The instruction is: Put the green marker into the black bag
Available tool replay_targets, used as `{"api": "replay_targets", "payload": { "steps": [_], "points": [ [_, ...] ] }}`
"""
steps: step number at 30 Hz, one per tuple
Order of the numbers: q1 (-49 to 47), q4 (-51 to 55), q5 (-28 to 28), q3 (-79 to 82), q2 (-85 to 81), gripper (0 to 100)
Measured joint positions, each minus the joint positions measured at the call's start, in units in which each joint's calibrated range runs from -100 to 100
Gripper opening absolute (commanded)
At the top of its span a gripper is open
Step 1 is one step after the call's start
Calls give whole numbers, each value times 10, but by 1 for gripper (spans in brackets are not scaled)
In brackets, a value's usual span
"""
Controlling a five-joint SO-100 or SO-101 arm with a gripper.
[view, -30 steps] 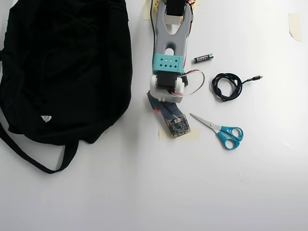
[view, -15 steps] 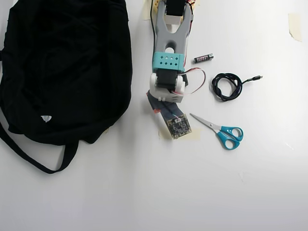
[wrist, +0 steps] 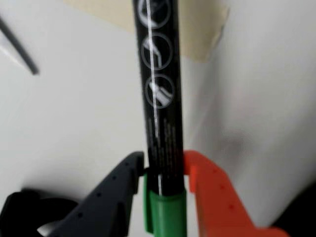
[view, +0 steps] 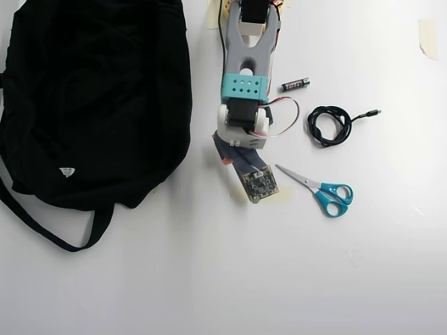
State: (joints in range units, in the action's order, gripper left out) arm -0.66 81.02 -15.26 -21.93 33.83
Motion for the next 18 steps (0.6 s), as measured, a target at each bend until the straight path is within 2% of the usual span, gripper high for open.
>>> {"api": "replay_targets", "payload": {
  "steps": [18],
  "points": [
    [0,3,20,-6,0,2]
  ]
}}
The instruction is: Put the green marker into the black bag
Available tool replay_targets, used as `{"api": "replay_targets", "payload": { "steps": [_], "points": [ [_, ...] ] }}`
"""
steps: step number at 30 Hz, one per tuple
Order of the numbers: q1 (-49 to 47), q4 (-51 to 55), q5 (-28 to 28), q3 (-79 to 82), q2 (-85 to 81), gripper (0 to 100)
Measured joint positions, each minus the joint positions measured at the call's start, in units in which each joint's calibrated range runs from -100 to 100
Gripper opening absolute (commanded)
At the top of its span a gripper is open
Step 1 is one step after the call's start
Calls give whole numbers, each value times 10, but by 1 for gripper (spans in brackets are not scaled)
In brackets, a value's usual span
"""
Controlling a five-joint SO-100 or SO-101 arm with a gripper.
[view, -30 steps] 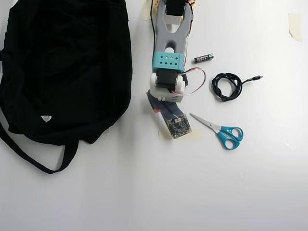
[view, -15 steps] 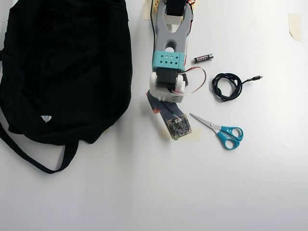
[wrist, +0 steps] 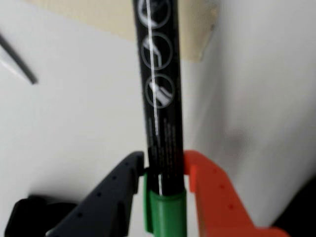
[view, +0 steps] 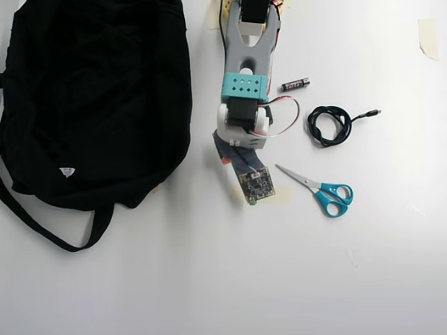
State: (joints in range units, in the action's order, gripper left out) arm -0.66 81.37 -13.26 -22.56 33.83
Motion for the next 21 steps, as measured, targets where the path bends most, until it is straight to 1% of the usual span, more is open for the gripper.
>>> {"api": "replay_targets", "payload": {
  "steps": [13,21],
  "points": [
    [0,22,15,-22,0,2],
    [0,43,35,-51,0,2]
  ]
}}
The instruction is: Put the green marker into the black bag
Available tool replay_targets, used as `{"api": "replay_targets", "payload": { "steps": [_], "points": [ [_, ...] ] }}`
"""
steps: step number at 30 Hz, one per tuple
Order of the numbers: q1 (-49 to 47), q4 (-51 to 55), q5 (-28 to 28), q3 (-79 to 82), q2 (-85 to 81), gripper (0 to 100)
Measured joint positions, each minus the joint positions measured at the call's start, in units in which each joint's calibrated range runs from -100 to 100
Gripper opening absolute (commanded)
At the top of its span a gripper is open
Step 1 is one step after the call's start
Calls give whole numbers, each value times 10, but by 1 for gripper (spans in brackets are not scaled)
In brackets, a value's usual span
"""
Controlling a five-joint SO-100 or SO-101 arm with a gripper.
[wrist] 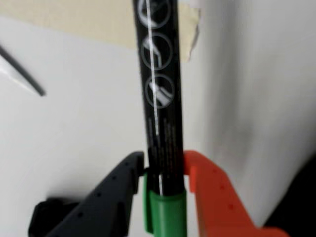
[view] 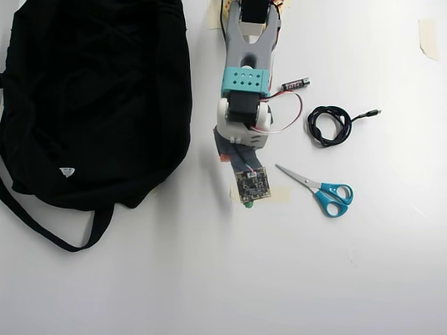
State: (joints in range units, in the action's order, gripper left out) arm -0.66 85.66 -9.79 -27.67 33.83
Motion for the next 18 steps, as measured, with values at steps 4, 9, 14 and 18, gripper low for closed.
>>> {"api": "replay_targets", "payload": {
  "steps": [4,9,14,18],
  "points": [
    [0,5,16,-7,0,2],
    [-1,8,28,-15,0,2],
    [-7,22,47,-42,0,2],
    [-15,37,62,-60,0,2]
  ]
}}
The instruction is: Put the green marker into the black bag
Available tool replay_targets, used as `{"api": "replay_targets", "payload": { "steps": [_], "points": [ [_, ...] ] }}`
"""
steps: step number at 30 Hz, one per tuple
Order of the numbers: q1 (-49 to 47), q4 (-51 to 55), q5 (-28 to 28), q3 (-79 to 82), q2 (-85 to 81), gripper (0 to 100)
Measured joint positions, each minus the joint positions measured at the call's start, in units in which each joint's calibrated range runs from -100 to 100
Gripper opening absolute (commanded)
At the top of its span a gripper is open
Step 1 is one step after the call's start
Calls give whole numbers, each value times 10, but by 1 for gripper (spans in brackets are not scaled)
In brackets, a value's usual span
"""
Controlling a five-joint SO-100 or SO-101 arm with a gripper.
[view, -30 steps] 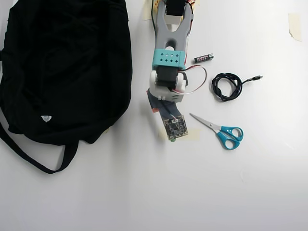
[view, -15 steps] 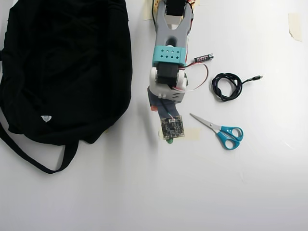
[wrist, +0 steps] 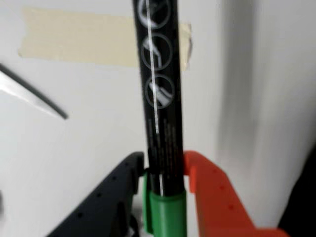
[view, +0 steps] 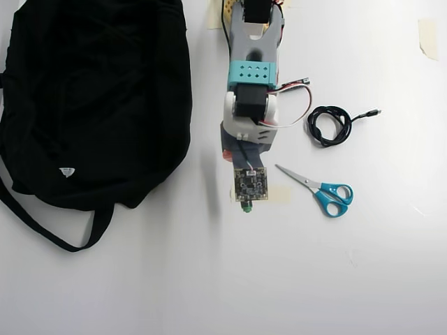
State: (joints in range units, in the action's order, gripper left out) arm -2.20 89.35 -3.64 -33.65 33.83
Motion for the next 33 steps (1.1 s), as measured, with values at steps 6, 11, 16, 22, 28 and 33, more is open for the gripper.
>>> {"api": "replay_targets", "payload": {
  "steps": [6,11,16,22,28,33],
  "points": [
    [-15,15,14,-40,0,2],
    [-30,15,18,-59,0,2],
    [-54,15,19,-60,0,2],
    [-65,15,24,-116,1,2],
    [-65,16,31,-145,1,2],
    [-65,16,31,-151,1,2]
  ]
}}
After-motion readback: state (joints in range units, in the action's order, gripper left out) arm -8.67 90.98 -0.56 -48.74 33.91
